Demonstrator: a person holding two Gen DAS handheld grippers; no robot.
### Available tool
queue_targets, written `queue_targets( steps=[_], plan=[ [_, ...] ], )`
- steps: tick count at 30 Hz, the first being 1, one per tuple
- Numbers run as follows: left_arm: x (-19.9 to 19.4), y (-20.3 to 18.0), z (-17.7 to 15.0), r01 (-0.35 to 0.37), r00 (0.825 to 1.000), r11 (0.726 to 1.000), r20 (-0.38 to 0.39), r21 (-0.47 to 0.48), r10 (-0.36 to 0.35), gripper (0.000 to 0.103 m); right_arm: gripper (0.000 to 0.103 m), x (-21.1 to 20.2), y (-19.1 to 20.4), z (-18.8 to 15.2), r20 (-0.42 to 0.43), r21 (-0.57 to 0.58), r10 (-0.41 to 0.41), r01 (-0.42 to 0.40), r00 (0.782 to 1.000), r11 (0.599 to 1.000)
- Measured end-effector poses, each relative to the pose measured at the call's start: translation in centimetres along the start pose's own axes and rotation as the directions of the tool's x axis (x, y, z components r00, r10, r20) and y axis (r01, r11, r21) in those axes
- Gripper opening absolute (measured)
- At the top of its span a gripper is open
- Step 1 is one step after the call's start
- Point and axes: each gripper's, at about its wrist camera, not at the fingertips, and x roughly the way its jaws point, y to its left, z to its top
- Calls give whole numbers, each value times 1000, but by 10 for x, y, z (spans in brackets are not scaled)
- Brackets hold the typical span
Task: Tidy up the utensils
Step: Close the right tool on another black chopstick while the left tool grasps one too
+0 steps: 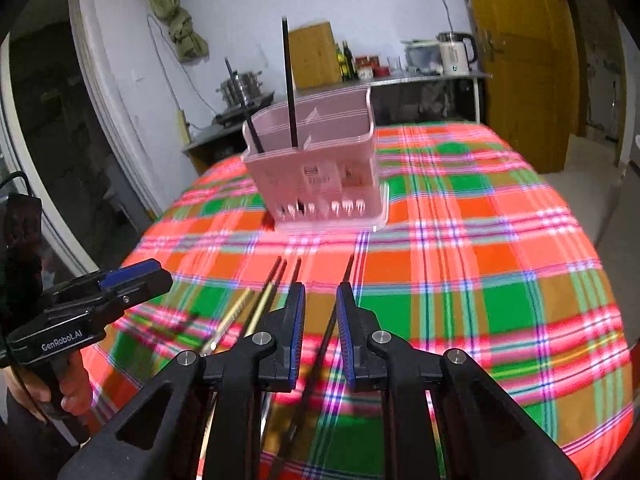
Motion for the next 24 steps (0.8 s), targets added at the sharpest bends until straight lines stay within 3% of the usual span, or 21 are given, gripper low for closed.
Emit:
queue_targets(
  steps=[13,21,24],
  plan=[
    [42,-8,-17,39,991,999,-124,-25,-41,20,12,53,0,-12,-132,-3,-3,3,991,1000],
    [64,-10,-13,31,984,999,-175,-39,-37,17,10,66,-4,-15,-166,-3,-10,10,986,1000],
    [75,-7,-17,-4,978,999,-207,-48,-5,15,9,65,-6,-15,-167,-4,-8,7,986,1000]
  ],
)
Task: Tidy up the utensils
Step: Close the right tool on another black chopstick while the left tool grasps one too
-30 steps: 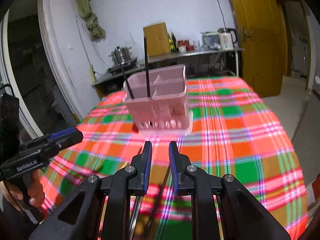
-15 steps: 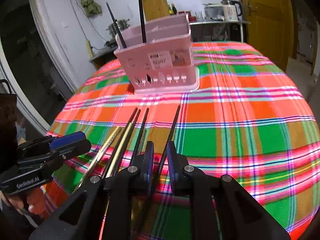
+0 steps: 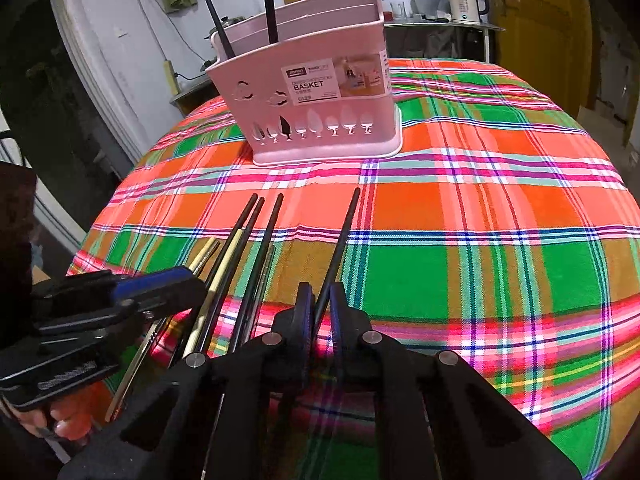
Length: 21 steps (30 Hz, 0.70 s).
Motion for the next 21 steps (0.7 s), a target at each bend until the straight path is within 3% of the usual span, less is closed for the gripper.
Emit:
queue_targets(
  steps=[9,21],
  plan=[
    [1,5,-2,-72,997,997,8,0,72,12,9,0,-1,0,0,-2,2,-2,1000,1000],
    [12,1,13,-105,994,994,-31,5,105,12,9,2,-7,8,-27,19,-40,40,999,999]
  ],
)
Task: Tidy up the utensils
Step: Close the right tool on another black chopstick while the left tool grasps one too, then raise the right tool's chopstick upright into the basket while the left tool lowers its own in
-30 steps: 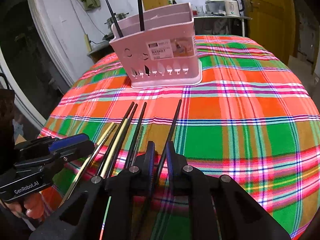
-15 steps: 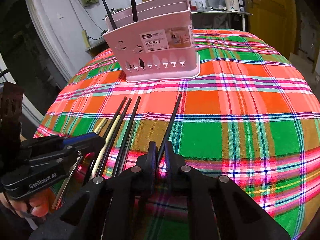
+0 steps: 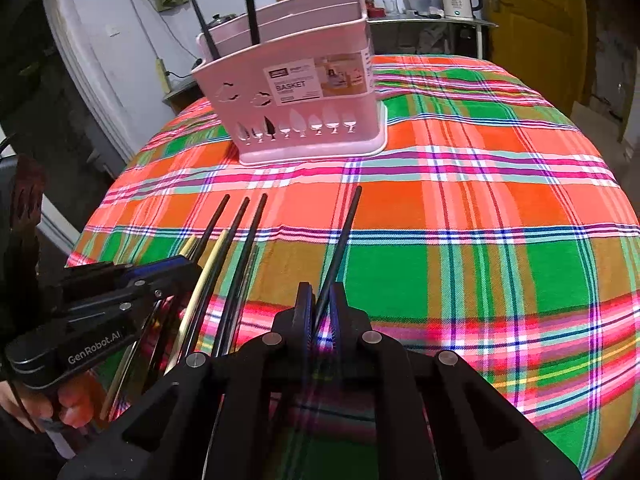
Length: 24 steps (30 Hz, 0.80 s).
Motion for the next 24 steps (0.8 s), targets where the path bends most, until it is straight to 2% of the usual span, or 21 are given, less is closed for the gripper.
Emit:
queue_targets(
  steps=[9,11,15,24],
  plan=[
    [7,-4,9,-14,1000,1000,-6,24,14,12,9,8,6,9,-8,-22,-44,44,999,999],
    [6,-4,9,-21,1000,999,-5,27,21,9,6,8,5,10,-5,-18,-37,37,999,999],
    [3,-1,9,8,1000,1000,1,2,-8,6,5,0,3,8,20,-8,-8,8,1000,1000],
    [-42,-1,19,68,992,998,104,2,-68,5,5,-40,5,18,120,-17,29,-28,992,999]
  ],
)
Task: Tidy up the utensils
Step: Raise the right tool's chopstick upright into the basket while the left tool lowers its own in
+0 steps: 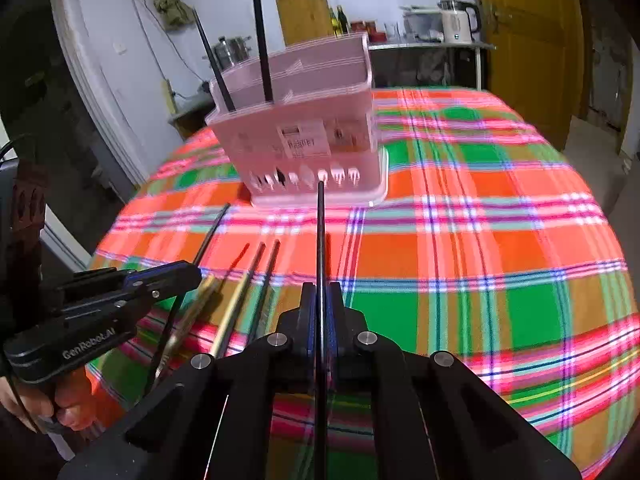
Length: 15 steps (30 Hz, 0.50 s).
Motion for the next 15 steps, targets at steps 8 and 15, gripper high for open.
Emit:
queue_targets(
  steps=[8,15],
  plan=[
    [-43,-6,18,25,994,999,102,28,-28,5,5,-40,6,19,114,-11,21,-20,993,1000],
    [-71,-11,29,28,985,999,166,46,-35,5,5,-66,9,28,190,-18,38,-35,981,999]
  ],
)
